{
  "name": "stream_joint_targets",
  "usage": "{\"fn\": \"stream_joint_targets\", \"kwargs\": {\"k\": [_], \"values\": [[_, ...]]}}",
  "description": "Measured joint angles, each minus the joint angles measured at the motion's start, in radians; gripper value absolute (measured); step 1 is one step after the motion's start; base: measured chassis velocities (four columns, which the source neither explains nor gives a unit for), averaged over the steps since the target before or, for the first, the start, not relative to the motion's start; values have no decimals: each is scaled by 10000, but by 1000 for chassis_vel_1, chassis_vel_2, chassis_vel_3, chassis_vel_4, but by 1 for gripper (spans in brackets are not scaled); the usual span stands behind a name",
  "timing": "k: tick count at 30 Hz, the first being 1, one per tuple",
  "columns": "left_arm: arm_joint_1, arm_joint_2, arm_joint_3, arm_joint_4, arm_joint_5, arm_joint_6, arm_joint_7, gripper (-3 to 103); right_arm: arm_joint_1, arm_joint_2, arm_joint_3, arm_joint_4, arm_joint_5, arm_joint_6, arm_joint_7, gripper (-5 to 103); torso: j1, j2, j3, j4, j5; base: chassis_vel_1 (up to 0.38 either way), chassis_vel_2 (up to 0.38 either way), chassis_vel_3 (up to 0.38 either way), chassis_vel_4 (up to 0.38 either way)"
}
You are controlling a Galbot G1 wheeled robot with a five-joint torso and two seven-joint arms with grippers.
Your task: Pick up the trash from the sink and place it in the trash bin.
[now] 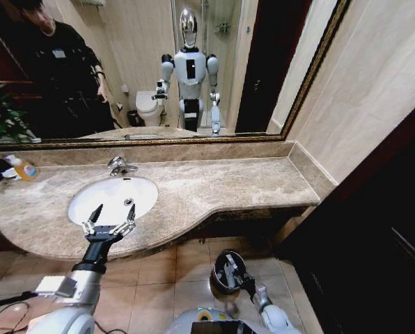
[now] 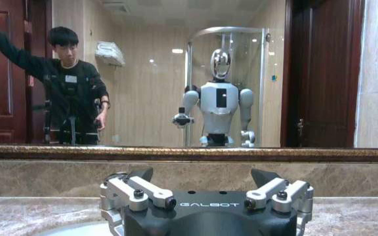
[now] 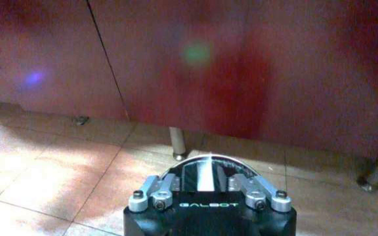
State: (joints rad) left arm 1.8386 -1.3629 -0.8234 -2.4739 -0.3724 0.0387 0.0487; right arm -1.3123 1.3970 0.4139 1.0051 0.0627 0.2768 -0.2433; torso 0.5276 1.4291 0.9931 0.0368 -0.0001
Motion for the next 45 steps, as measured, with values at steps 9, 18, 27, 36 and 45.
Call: {"fn": "stream_joint_targets", "kwargs": {"k": [9,18,27,36,45], "values": [[0,0,0,0,0,0,0,100,-84,29,2,142,-44,54,50,68,0,0,0,0,0,0,0,0,0],[0,0,0,0,0,0,0,100,-169,168,-2,192,-97,54,250,99,0,0,0,0,1,0,0,0,0],[0,0,0,0,0,0,0,100,-215,266,-10,336,195,194,361,100,0,0,0,0,0,0,0,0,0],[0,0,0,0,0,0,0,100,-362,274,94,1499,1328,-558,750,100,0,0,0,0,1,0,0,0,0],[0,0,0,0,0,0,0,100,-845,-494,612,4160,2628,-929,1087,100,0,0,0,0,1,0,0,0,0]]}}
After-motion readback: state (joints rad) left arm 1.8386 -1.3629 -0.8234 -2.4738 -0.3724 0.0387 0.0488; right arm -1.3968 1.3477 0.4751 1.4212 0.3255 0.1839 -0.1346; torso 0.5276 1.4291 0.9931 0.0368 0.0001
